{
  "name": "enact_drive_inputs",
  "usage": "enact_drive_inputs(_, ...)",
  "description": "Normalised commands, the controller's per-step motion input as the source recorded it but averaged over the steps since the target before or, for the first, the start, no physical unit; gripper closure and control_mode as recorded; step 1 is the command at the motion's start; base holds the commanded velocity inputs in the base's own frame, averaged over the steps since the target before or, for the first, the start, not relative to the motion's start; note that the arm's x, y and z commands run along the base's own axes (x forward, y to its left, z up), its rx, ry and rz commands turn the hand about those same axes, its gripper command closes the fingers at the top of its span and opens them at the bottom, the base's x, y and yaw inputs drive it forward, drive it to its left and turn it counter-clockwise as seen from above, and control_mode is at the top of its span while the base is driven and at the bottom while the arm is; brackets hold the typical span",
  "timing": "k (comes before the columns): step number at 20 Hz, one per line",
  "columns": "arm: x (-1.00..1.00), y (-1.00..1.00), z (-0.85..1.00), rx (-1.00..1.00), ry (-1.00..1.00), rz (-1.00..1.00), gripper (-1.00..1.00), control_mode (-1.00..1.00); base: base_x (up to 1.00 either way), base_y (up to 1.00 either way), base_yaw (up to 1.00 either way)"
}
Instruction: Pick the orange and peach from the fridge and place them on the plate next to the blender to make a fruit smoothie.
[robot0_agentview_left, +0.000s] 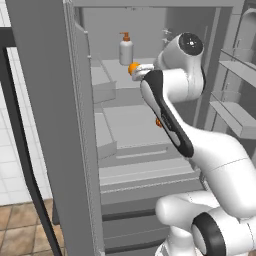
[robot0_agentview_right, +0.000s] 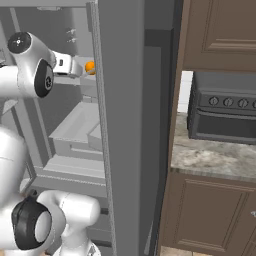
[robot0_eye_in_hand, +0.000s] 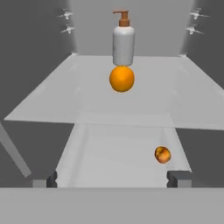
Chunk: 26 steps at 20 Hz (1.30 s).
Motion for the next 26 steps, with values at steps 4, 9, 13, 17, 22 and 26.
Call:
enact_drive_inputs(4,0.18,0.0,-0.3,0.0,0.06,0.0,-1.0,-1.0,0.0,0.0,0.0)
enact_drive_inputs(9,0.36,0.0,-0.13,0.0,0.0,0.0,-1.0,-1.0,0.0,0.0,0.0)
enact_drive_inputs(13,0.56,0.0,-0.01,0.0,0.0,-0.01,-1.0,-1.0,0.0,0.0,0.0)
enact_drive_inputs(17,0.56,0.0,-0.06,0.0,0.0,0.0,-1.0,-1.0,0.0,0.0,0.0)
enact_drive_inputs(22,0.54,0.0,-0.13,0.0,0.0,-0.01,-1.0,-1.0,0.0,0.0,0.0)
enact_drive_inputs(26,0.51,0.0,-0.16,0.0,0.0,-0.02,-1.0,-1.0,0.0,0.0,0.0)
